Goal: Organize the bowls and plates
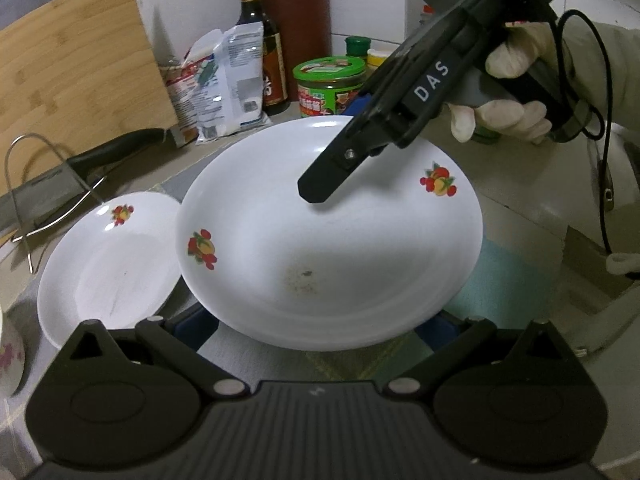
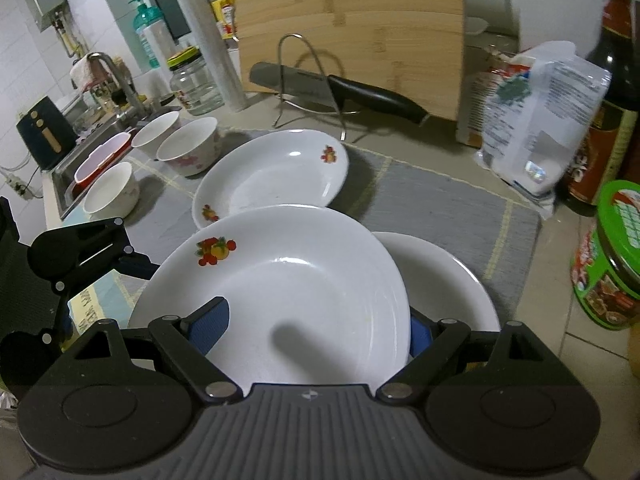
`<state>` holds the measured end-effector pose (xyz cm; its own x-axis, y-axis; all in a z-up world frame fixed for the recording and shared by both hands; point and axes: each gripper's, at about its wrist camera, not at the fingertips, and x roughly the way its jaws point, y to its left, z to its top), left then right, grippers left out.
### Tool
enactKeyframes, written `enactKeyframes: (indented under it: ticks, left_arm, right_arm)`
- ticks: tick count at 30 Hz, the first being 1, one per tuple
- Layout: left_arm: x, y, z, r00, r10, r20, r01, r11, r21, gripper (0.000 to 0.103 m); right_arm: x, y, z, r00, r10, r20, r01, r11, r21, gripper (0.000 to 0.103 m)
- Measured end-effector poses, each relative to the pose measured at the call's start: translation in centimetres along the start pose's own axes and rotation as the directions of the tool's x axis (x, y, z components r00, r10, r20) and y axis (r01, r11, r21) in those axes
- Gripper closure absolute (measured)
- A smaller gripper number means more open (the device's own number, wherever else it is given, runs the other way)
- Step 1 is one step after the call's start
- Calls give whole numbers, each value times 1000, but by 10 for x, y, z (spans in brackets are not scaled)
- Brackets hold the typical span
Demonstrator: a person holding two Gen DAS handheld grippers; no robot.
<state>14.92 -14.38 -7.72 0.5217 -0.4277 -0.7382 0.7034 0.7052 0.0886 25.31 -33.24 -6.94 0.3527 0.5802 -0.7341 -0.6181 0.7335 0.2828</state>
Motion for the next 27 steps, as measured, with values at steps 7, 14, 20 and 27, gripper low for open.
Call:
enactKeyframes:
  ticks: [7,14,20,27]
  left_arm:
    - [13,-4,7,1000,-23,-2,23,1000,15,1]
    - [29,-3,15,999,-32,-14,32,999,29,1]
    - [39,-4,19,999,-30,-24,31,999,38,1]
    - [42,-4,21,999,-35,-36,36,999,26,1]
  right_arm:
    - [-4,-12,-7,1000,-27,4,27,999,25,11]
    - [-1,-25,-10,999,-54,-2,54,998,41,11]
    - [3,-32,-10,997,-71,-11,72,996,50,11]
    - [7,-37,-12,997,-79,-17,80,995,59,11]
